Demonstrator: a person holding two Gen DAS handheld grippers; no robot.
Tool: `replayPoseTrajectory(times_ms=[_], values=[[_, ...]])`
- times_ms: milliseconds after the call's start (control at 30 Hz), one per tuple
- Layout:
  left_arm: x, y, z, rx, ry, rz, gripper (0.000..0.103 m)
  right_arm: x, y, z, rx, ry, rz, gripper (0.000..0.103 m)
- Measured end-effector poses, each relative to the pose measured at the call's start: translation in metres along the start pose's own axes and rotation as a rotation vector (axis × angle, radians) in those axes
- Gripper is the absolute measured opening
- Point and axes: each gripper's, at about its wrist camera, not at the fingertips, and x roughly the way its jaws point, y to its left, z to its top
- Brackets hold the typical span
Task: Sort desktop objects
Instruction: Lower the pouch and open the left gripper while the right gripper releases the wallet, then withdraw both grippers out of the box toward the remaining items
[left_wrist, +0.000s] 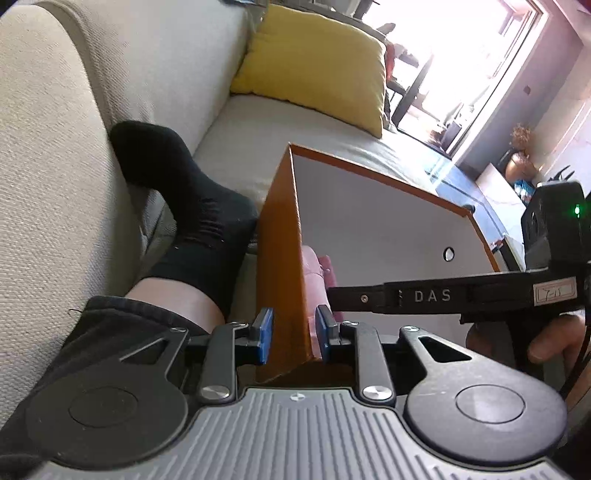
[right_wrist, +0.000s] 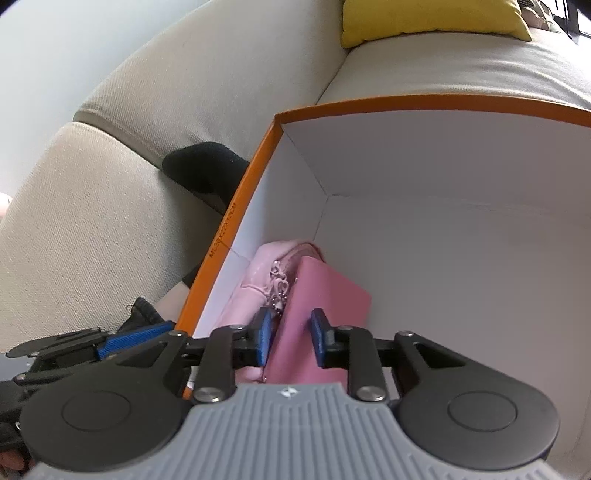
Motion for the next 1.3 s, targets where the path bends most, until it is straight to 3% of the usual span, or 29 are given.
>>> replayPoseTrajectory(times_ms=[833, 1000, 1300], values=[[-0.018, -0.002, -0.011, -0.019, -0.02, -0.005, 0.029, -0.017, -0.001, -0.002, 0.006, -0.042, 0.004, 0.027], [-0.028, -0.007, -0.023, -0.026, 0.0, -0.014, 0.051, -0.05, 0.014, -0.015, -0.077, -0.104, 0.033, 0.027], [-0.027, -0.019, -0.066, -0.078, 0.134, 0.024, 0.056, -0.089, 0.025, -0.067, -0.142, -0.11, 0.08, 0.027]])
